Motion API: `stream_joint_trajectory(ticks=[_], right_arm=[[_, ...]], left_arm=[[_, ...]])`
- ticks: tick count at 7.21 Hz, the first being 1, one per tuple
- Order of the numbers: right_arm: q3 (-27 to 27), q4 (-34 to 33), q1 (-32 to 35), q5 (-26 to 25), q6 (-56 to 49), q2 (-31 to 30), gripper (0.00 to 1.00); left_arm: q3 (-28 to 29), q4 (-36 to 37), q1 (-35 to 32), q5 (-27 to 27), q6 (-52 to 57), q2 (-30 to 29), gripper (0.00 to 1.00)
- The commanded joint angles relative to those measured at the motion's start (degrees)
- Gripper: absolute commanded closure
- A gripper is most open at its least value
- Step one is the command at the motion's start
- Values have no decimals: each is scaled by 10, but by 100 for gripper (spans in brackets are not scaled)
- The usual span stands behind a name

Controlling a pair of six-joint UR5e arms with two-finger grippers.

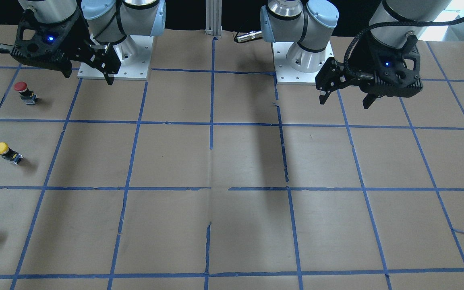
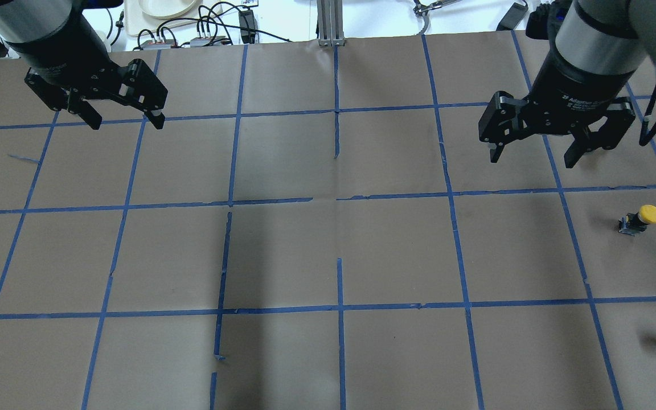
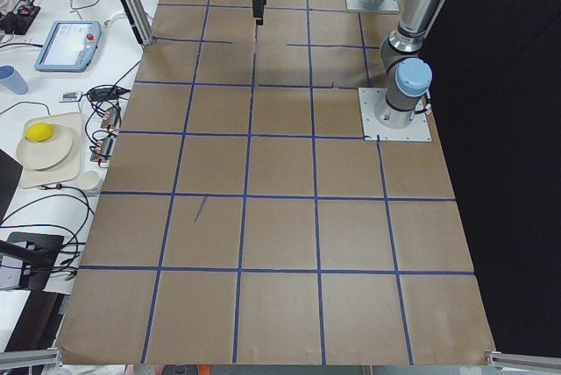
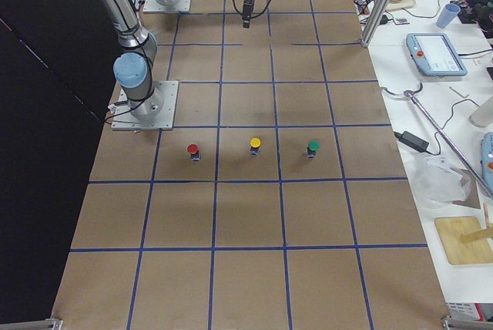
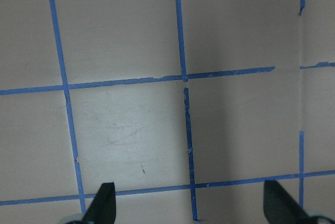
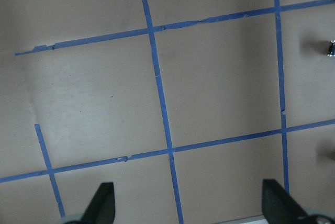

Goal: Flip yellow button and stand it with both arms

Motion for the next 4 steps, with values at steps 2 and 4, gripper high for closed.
stream_joint_trajectory(ticks=[2,4], right_arm=[[-3,-6,-3,12,1,-11,0],[-2,4,-3,32,2,-14,0]], left_arm=[[-1,0,0,0,0,0,0],[0,1,0,0,0,0,0]])
